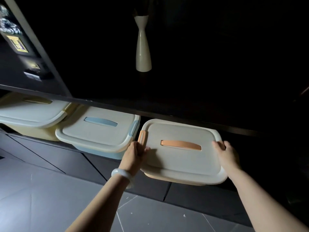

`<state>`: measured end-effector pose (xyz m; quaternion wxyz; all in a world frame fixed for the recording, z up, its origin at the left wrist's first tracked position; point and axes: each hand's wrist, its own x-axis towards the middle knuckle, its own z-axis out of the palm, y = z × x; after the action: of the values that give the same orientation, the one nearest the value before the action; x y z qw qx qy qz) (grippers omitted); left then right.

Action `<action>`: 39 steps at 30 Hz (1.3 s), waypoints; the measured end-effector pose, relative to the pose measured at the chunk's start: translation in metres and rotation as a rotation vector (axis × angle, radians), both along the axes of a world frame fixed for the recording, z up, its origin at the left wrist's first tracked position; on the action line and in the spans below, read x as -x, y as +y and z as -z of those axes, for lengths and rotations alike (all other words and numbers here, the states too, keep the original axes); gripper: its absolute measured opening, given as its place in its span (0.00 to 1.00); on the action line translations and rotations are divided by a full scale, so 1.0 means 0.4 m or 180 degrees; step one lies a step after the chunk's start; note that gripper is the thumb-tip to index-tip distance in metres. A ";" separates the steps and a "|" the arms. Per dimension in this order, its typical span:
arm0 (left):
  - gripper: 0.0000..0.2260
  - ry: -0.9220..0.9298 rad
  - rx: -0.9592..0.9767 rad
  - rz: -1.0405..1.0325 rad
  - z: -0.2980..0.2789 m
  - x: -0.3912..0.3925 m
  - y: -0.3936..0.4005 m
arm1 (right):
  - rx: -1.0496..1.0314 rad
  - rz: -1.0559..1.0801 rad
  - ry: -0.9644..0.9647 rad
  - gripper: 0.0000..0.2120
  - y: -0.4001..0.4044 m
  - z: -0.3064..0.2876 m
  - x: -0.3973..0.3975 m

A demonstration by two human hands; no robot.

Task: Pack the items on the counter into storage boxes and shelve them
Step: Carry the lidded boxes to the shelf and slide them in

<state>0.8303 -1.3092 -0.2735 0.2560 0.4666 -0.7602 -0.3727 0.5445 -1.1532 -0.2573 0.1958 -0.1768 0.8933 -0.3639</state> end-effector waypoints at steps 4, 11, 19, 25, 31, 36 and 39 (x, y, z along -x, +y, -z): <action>0.34 0.0529 -0.0585 0.0599 0.014 -0.085 0.098 | -0.0089 0.0005 0.0060 0.20 -0.004 -0.005 -0.007; 0.54 0.0742 -0.0616 0.0325 0.038 -0.057 0.157 | -0.0205 -0.0032 0.0182 0.22 -0.024 -0.014 -0.027; 0.56 0.0912 -0.0391 0.0113 0.037 -0.055 0.163 | -0.0445 -0.0082 0.0362 0.23 0.014 -0.008 -0.084; 0.56 0.0771 -0.0284 0.0226 0.018 -0.043 0.162 | -0.0355 0.0240 0.0588 0.23 0.030 0.017 -0.127; 0.46 0.0693 -0.0250 0.0402 0.010 -0.040 0.128 | -0.0351 0.0275 0.0598 0.25 -0.001 0.013 -0.113; 0.42 0.0486 -0.0297 0.0403 0.008 -0.038 0.098 | -0.0391 0.0266 0.0613 0.23 -0.018 0.011 -0.104; 0.44 0.0515 -0.0340 0.0413 0.011 -0.035 0.095 | -0.0413 0.0259 0.0624 0.23 -0.020 0.012 -0.099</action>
<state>0.8441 -1.2712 -0.2781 0.2667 0.3978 -0.7447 -0.4649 0.5839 -1.1612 -0.2623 0.1036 -0.1620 0.9363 -0.2939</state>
